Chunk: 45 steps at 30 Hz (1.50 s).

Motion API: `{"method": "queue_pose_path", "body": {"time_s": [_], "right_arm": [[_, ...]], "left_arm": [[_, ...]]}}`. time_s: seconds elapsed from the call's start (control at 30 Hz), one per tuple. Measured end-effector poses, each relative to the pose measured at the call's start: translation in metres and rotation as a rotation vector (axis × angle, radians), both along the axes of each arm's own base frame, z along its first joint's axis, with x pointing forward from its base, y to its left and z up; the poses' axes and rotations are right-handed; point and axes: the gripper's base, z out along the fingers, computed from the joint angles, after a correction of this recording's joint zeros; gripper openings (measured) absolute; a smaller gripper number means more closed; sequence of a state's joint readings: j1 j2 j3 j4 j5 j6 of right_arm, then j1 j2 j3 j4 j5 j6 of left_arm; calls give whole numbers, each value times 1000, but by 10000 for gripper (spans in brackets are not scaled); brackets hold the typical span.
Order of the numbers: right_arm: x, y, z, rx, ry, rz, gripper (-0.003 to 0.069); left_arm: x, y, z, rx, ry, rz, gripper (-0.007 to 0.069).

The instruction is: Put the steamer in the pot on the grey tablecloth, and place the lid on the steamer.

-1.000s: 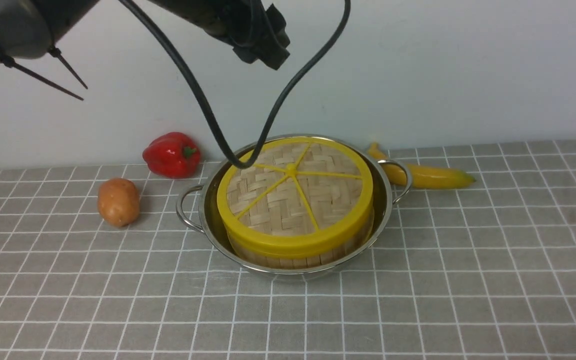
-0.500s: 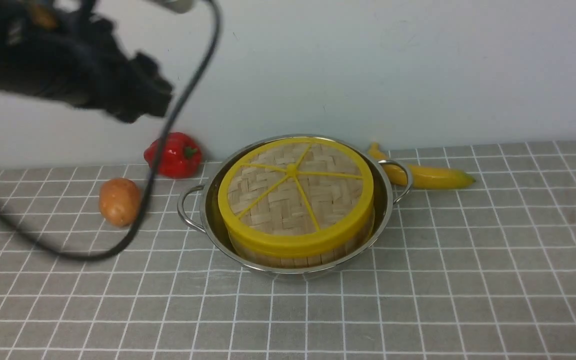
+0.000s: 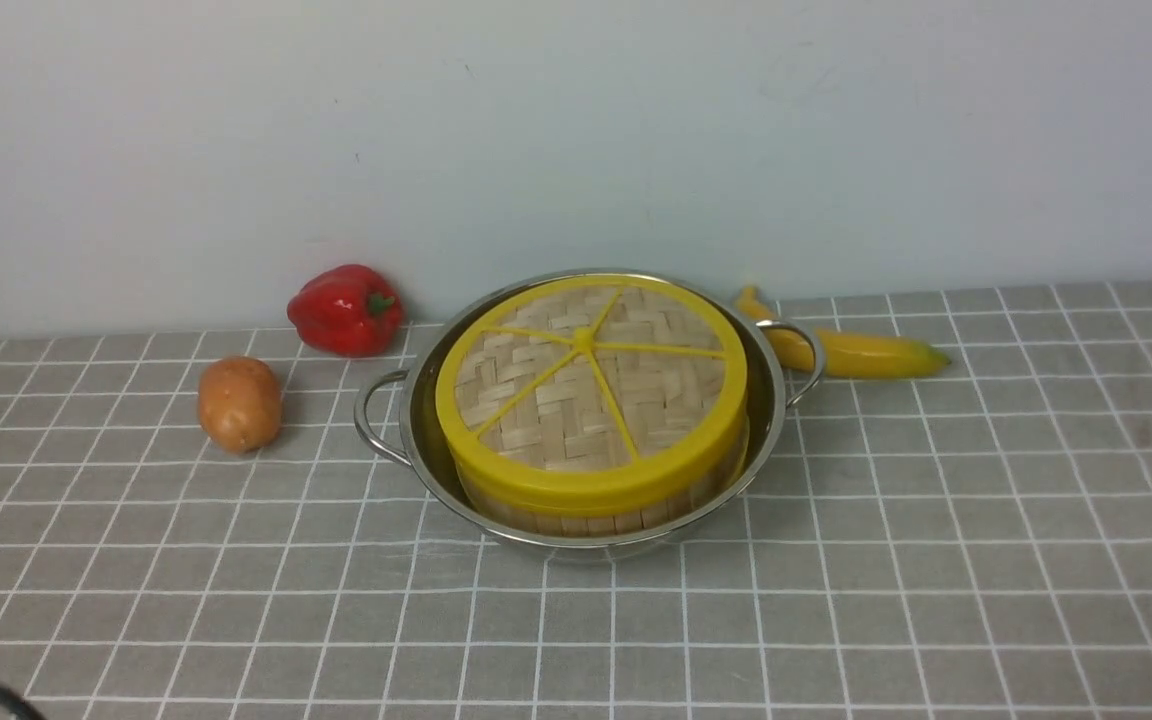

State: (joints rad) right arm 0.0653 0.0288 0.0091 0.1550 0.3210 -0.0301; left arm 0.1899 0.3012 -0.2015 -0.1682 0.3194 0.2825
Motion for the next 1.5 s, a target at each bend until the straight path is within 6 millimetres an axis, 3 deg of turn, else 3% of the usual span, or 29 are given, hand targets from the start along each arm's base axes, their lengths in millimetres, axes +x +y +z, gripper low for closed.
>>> {"method": "queue_pose_path", "body": {"time_s": [0.13,0.3,1.5], "right_arm": [[0,0,0,0,0,0,242],[0,0,0,0,0,0,242],[0,0,0,0,0,0,242]], "left_arm": [[-14,-3,-35,-38,-13,15,377],[-22,-4,-53,-24,-40,14,377],[-25,-8,-54,-3,-63,-53,377]]}}
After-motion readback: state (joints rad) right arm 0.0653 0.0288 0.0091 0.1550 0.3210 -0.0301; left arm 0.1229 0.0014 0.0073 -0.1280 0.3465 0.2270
